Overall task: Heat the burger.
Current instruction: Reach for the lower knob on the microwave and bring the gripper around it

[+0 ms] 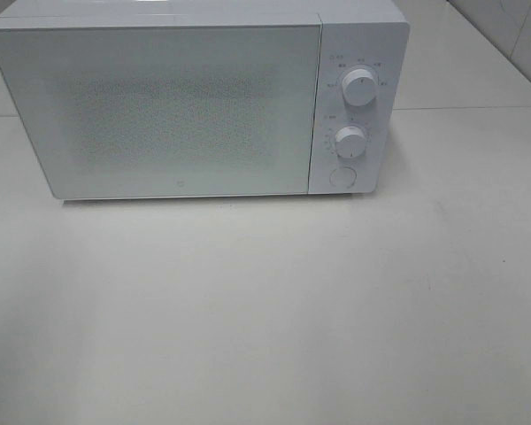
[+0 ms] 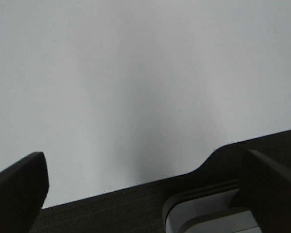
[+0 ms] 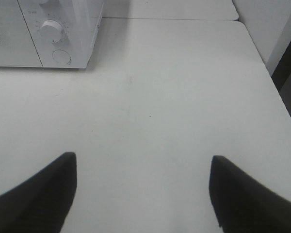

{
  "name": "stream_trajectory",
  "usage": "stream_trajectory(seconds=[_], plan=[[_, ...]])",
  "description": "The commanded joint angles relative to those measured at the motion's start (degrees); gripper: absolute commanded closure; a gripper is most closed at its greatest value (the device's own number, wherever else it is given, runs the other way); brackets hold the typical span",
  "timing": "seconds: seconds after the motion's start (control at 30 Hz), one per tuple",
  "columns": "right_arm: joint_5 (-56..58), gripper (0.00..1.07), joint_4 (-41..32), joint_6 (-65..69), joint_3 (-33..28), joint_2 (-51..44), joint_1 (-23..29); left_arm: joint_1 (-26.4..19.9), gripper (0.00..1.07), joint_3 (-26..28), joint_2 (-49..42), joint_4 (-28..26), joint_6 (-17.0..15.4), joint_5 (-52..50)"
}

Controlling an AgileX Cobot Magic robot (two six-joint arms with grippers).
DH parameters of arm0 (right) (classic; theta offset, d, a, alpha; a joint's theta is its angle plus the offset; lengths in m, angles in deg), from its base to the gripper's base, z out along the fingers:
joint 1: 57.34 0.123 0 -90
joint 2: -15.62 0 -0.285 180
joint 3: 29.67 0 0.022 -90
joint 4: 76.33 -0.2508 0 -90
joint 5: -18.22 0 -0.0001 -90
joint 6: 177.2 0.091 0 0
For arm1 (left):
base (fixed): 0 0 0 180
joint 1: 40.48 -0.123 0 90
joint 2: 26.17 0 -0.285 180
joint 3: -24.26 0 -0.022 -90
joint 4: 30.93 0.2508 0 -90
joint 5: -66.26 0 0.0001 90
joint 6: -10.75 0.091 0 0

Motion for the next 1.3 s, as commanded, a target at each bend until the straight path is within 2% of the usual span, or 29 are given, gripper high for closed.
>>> stream_trajectory(seconds=[0.03, 0.1, 0.23, 0.7, 0.83, 0.87, 0.97, 1.0, 1.03, 1.3], plan=[[-0.52, 0.34, 0.00, -0.34, -0.11, -1.43, -0.34, -0.23, 0.06, -2.06, -4.70, 0.11, 0.74, -1.15], [-0.52, 0.34, 0.00, -0.34, -0.11, -1.43, -0.34, -0.23, 0.06, -4.53, -8.94, 0.11, 2.86, -2.01], [-0.52, 0.34, 0.00, -0.34, -0.11, -1.43, -0.34, -0.23, 0.06, -7.73, -15.01, -0.52, 2.81, -4.64], [-0.52, 0.34, 0.00, -0.34, -0.11, -1.43, -0.34, -0.23, 0.06, -7.73, -23.66, -1.55, 2.64, -4.70], [-0.74, 0.34, 0.06, -0.34, 0.06, -1.43, -0.34, -2.98, 0.06, -7.73, -28.59, -1.55, 2.69, -4.70], [-1.32, 0.34, 0.63, -0.34, 0.57, -1.43, -0.34, -5.73, 0.06, -7.73, -30.94, -1.55, 2.69, -4.70], [-1.60, 0.34, 1.09, -0.34, 0.92, -1.43, -0.34, -6.88, 0.06, -7.73, -32.03, -1.55, 2.69, -4.70], [-2.92, 0.34, 1.72, -0.34, 1.55, -1.20, -0.34, -9.57, 0.06, -7.73, -34.72, -1.55, 2.69, -4.76], [-3.84, 0.34, 2.01, -0.34, 1.78, -0.86, -0.34, -10.26, 0.06, -7.73, -35.70, -1.55, 2.69, -4.76], [-15.58, 0.34, 4.58, -0.34, 1.83, 5.84, -0.34, -10.89, 0.06, -7.73, -38.04, -1.60, 2.69, -4.76]])
